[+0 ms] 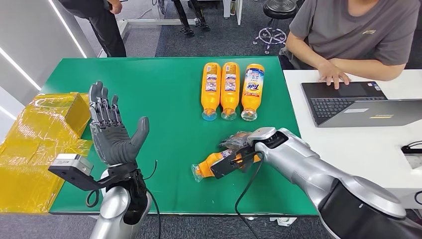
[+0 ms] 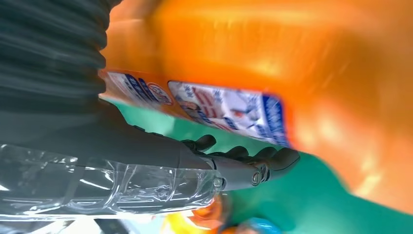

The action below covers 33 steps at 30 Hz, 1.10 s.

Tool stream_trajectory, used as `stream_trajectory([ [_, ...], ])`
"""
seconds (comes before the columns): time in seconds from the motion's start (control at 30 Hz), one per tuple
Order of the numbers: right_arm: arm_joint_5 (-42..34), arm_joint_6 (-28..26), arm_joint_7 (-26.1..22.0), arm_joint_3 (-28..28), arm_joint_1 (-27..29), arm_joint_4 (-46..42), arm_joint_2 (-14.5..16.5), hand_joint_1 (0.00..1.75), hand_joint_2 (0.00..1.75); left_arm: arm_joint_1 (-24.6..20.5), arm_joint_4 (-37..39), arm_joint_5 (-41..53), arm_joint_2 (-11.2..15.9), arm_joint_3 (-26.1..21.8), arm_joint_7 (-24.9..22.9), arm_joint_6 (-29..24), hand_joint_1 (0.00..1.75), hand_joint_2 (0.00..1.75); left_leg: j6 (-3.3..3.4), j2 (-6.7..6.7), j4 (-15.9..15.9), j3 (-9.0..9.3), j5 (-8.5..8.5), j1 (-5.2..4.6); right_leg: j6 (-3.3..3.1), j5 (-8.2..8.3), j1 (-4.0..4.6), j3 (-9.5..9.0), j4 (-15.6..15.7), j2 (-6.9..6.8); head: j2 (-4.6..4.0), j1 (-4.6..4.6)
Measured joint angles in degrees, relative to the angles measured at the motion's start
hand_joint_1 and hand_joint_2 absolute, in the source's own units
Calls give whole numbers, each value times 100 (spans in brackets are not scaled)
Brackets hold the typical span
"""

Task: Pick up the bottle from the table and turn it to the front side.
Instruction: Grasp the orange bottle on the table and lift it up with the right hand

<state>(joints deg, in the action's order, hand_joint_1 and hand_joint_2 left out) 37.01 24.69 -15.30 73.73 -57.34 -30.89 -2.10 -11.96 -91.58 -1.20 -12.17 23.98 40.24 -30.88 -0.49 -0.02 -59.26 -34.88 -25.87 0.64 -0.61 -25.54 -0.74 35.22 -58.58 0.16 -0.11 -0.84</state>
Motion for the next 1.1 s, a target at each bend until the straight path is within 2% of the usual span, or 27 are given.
stream_trajectory([
  [0.17, 2, -272, 105, 36, 135, -68, -204, 0, 175, 10, 14, 4, -2, 0, 0, 60, 0, 175, 1, 0, -1, 0, -1, -1, 0, 0, 0, 0, 1, 0, 0, 1],
  [0.63, 288, -473, 635, 121, 211, -385, -538, 0, 175, 64, 33, 12, -5, 0, 0, 61, 0, 175, 1, 0, -1, 0, -1, -1, 0, 0, 0, 0, 1, 0, 0, -1],
  [1.1, 426, -495, 886, 134, 220, -491, -694, 0, 175, 68, 56, 15, -39, 0, 0, 55, 0, 175, 2, 0, -3, 2, -1, 0, 1, 1, 0, -2, 1, 1, 0, -1],
])
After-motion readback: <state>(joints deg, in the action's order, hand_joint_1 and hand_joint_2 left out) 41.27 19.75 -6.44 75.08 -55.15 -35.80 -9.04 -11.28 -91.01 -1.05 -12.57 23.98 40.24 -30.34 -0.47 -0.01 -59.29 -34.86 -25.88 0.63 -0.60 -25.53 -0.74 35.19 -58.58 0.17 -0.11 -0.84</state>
